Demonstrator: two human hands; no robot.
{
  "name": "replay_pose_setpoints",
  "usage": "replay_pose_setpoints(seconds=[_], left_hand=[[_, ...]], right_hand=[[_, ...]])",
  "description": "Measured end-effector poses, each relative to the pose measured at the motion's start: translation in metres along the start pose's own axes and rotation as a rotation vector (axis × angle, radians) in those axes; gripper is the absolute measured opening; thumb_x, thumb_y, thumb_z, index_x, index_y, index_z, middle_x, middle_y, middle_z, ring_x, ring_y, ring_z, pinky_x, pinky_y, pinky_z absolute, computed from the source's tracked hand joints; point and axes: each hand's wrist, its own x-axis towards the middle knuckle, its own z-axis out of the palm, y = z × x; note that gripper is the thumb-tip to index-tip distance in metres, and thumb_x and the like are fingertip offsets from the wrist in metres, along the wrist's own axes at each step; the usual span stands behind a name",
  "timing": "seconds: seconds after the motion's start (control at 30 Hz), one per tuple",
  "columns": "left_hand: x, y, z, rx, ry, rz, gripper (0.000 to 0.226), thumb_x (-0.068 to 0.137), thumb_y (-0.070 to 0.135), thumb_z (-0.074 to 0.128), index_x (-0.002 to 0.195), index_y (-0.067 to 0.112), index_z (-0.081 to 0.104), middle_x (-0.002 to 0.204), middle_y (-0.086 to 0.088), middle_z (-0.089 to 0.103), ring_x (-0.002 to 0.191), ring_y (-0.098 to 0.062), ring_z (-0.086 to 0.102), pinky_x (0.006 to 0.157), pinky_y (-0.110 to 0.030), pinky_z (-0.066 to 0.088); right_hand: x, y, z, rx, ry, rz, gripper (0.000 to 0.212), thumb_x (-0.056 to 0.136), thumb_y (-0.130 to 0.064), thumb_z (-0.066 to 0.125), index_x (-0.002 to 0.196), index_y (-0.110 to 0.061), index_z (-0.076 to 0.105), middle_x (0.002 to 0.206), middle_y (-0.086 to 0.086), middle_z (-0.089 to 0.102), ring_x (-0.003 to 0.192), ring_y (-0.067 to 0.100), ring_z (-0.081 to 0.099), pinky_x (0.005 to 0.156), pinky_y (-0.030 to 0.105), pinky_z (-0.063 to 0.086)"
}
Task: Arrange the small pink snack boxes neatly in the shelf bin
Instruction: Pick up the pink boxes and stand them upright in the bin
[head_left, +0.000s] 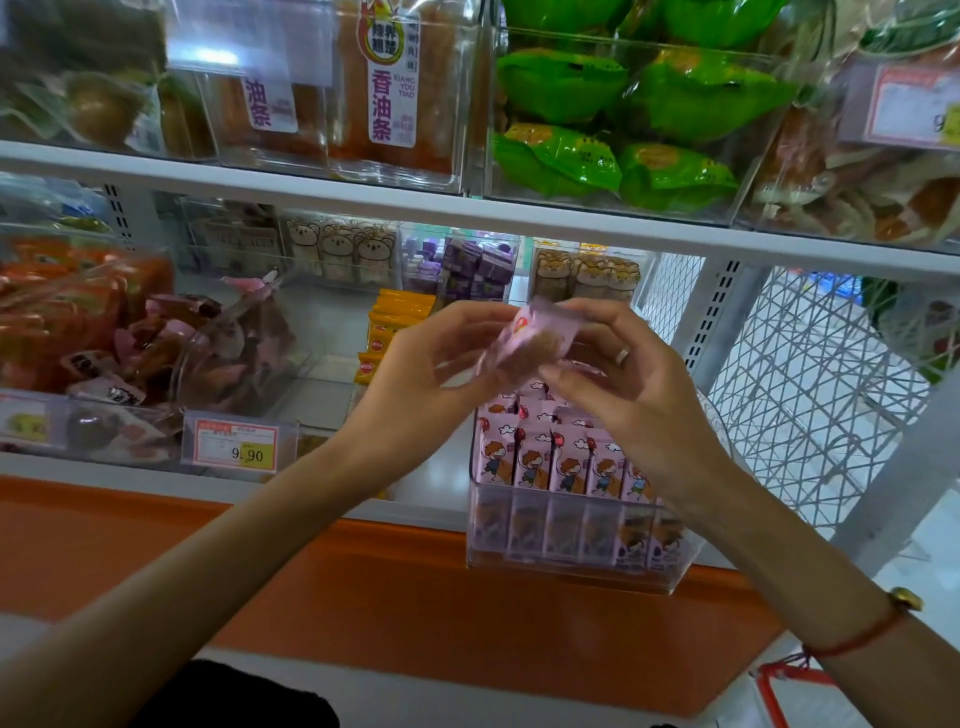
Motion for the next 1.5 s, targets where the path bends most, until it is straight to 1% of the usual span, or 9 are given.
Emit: replay_pose_setpoints(seconds=[0.23,0.4,0.67,0.77,0.87,0.97,1.17,1.33,1.5], left_hand=[[-0.001,0.000,0.000,0.083,0.026,0.033,0.041,0.079,0.013,0.070,0.117,0.019,0.056,0.114,0.008,0.065,0.108,-0.005,0.062,0.093,-0.020,0.050],[-0.002,0.000,0.005,-0.062,0.122,-0.084,0.047,0.071,0.034,0.071,0.113,0.021,0.055,0.105,0.006,0.069,0.094,-0.006,0.069,0.078,-0.020,0.056],[-0.003,-0.001,0.003,-0.285,0.198,-0.203,0.075,0.071,0.036,0.073,0.137,0.025,0.039,0.125,0.006,0.061,0.108,-0.008,0.064,0.087,-0.026,0.055],[-0.002,0.001,-0.001,-0.350,0.169,-0.206,0.058,0.083,0.019,0.068,0.136,0.026,0.044,0.121,0.000,0.065,0.107,-0.014,0.066,0.084,-0.025,0.056],[-0.002,0.001,0.000,-0.390,0.279,-0.241,0.044,0.085,0.016,0.068,0.126,0.018,0.052,0.111,-0.005,0.070,0.097,-0.015,0.070,0.074,-0.020,0.056],[-0.001,0.000,0.001,-0.393,0.347,-0.292,0.040,0.080,0.025,0.071,0.115,0.012,0.055,0.104,-0.007,0.072,0.090,-0.013,0.071,0.068,-0.018,0.055],[-0.006,-0.002,0.013,-0.181,0.162,-0.254,0.031,0.076,0.036,0.066,0.105,0.025,0.061,0.094,0.004,0.070,0.085,-0.004,0.069,0.067,-0.016,0.055],[-0.004,-0.007,0.008,0.008,0.173,-0.146,0.023,0.092,0.028,0.058,0.115,0.032,0.061,0.103,0.007,0.070,0.100,-0.010,0.065,0.091,-0.037,0.054],[0.001,-0.006,0.000,0.120,0.262,-0.032,0.041,0.091,0.023,0.061,0.130,0.022,0.047,0.107,0.008,0.064,0.097,0.003,0.062,0.081,-0.018,0.054]], right_hand=[[0.000,0.003,0.003,-0.039,-0.026,-0.047,0.040,0.082,-0.011,0.069,0.111,-0.033,0.055,0.111,-0.006,0.067,0.105,0.009,0.063,0.095,0.039,0.052],[0.000,0.007,0.008,-0.109,-0.003,-0.016,0.072,0.070,-0.037,0.074,0.133,-0.032,0.040,0.124,-0.009,0.058,0.119,0.005,0.053,0.098,0.028,0.046],[-0.001,0.009,0.007,0.012,-0.021,0.065,0.030,0.083,-0.031,0.060,0.112,-0.033,0.060,0.111,-0.009,0.066,0.096,0.000,0.064,0.071,0.014,0.052],[0.001,0.015,0.004,0.093,-0.031,0.177,0.025,0.088,-0.026,0.058,0.110,-0.036,0.064,0.112,-0.005,0.067,0.105,0.009,0.062,0.084,0.023,0.052],[0.001,0.013,0.002,0.211,-0.021,0.234,0.050,0.065,-0.035,0.072,0.114,-0.030,0.064,0.116,-0.003,0.065,0.113,0.020,0.060,0.095,0.035,0.049],[0.003,0.014,0.000,0.282,0.073,0.254,0.064,0.050,-0.034,0.078,0.111,-0.023,0.062,0.107,-0.003,0.069,0.104,0.018,0.064,0.091,0.034,0.052],[0.008,0.022,-0.011,0.401,0.176,0.380,0.039,0.071,-0.031,0.067,0.105,-0.012,0.067,0.085,-0.001,0.072,0.081,0.011,0.065,0.069,0.020,0.054],[0.007,0.034,-0.010,0.105,0.132,0.394,0.038,0.074,-0.045,0.062,0.103,-0.020,0.068,0.099,0.000,0.072,0.093,0.016,0.068,0.087,0.032,0.053],[0.005,0.045,-0.005,-0.334,0.172,0.240,0.033,0.080,-0.038,0.069,0.108,-0.025,0.057,0.095,-0.010,0.063,0.084,0.005,0.061,0.072,0.016,0.052]])
